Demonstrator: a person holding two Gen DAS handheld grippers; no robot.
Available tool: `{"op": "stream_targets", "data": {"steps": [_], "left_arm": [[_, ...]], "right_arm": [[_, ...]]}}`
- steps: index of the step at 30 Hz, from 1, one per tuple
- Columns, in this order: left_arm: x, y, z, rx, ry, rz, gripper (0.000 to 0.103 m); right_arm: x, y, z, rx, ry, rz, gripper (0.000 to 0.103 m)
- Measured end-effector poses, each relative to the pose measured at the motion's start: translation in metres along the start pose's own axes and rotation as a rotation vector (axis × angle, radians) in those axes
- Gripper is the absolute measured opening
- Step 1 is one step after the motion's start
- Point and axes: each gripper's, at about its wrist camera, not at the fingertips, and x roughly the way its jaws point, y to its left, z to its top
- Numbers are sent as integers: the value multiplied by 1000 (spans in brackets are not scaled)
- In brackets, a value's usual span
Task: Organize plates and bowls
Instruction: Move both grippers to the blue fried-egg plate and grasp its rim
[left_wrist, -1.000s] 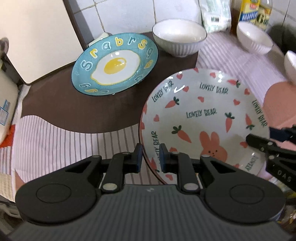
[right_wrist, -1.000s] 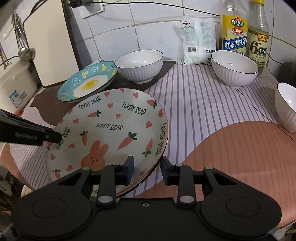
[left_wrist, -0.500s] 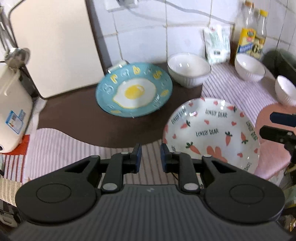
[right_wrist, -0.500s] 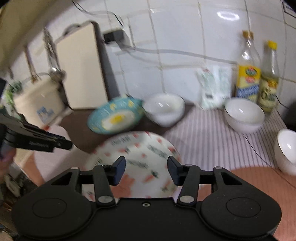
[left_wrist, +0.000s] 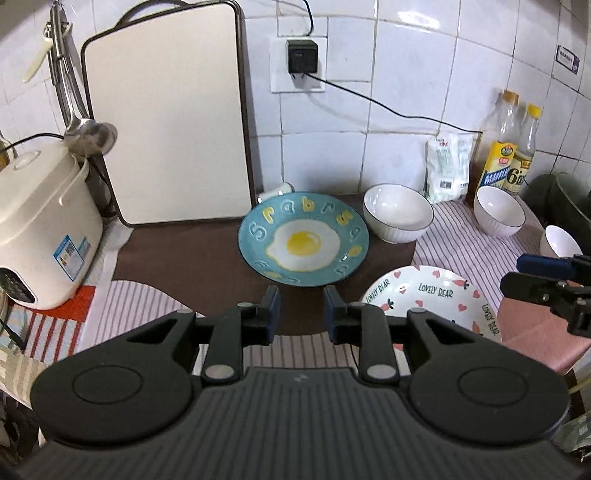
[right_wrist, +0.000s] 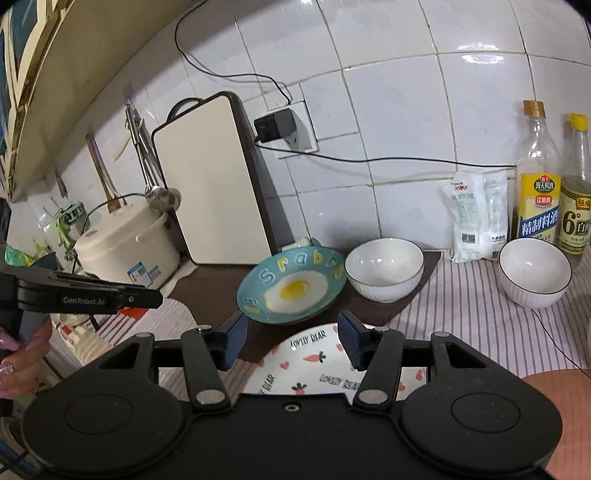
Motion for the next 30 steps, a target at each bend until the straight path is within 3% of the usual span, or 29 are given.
{"op": "stream_targets", "data": {"steps": [6,11,15,23,27,30], "left_arm": [[9,27,16,-33,4,-53,38],[31,52,29,-58,-7,-76,51],[59,70,30,-76,-3,-91,56],[144,100,24,-153,42,-88,54],[190,107,22,-211,116,-92,53],[211,105,20,-207,146,-88,52]], "right_arm": [[25,8,13,51,25,-3,60],[66,2,26,142,70,-17,60],[102,-5,27,190,86,-27,60],[175,-24,25,247,167,-59,60],[202,-39,24,273,203,-101,60],[217,-46,21,288,246,-80,60]]}}
